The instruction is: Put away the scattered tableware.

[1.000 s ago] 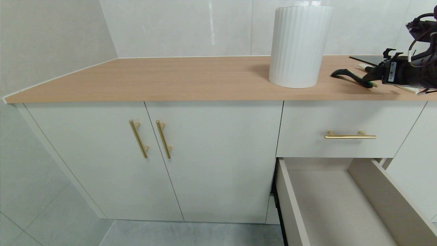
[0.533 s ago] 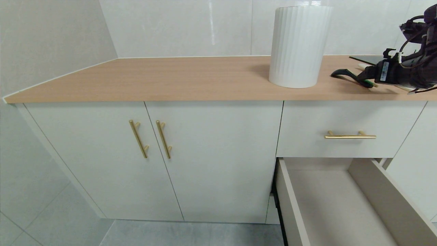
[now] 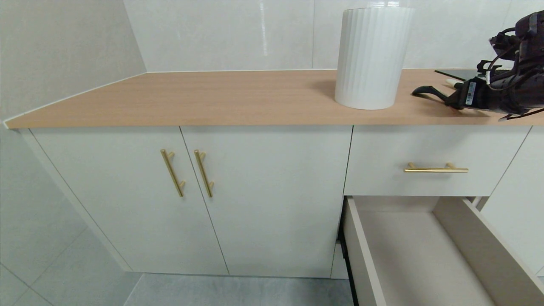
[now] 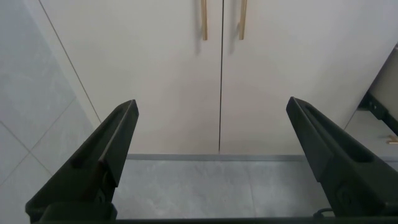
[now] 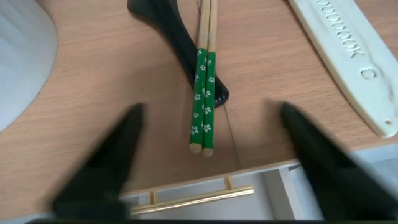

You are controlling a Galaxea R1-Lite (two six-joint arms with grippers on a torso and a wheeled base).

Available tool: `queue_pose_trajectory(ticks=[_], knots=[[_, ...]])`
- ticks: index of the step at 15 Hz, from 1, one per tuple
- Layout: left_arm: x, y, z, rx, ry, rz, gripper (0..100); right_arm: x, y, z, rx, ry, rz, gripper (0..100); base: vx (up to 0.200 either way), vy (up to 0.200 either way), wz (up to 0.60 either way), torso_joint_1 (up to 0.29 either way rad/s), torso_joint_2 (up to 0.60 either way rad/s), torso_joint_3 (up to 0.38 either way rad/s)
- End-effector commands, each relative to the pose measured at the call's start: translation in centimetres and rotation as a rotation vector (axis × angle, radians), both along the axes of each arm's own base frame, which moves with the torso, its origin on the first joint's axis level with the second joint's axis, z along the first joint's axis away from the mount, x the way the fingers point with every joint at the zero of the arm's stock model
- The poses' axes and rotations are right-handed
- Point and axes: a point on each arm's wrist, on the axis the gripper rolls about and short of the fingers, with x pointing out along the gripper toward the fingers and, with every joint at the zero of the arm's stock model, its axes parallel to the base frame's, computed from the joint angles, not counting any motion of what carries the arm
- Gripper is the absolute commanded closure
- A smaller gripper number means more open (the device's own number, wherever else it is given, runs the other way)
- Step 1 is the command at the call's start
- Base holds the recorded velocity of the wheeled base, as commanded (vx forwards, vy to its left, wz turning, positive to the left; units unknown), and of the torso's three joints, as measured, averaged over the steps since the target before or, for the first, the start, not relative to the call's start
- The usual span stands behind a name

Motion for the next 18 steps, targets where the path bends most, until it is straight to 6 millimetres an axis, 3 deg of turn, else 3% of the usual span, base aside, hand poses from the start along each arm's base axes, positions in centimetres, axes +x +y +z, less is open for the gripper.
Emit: queue_pose_trajectory(ticks=[1,7,11,15,18], knots=[[0.0,0.0,0.0,0.000,0.000,0.000,0,0.2,0.0,-0.2,0.001,0.008,-0.001,100,0.000,0.000,0.00,0.000,0.00,0.000],[0.0,0.0,0.0,0.000,0.000,0.000,0,0.5,0.0,-0.5,0.002,0.015,-0.003,100,0.000,0.000,0.00,0.000,0.00,0.000],[0.0,0.0,0.0,0.000,0.000,0.000,0,-0.4,0.0,0.8,0.006,-0.050,-0.005,100,0.000,0.000,0.00,0.000,0.00,0.000],[0.0,0.0,0.0,0.000,0.000,0.000,0,-2.7,-0.2,3.2,0.008,-0.128,-0.006,100,0.000,0.000,0.00,0.000,0.00,0.000],[0.0,0.0,0.0,0.000,0.000,0.000,0,-6.4,-0.3,5.8,0.015,-0.204,0.003,100,0.000,0.000,0.00,0.000,0.00,0.000]])
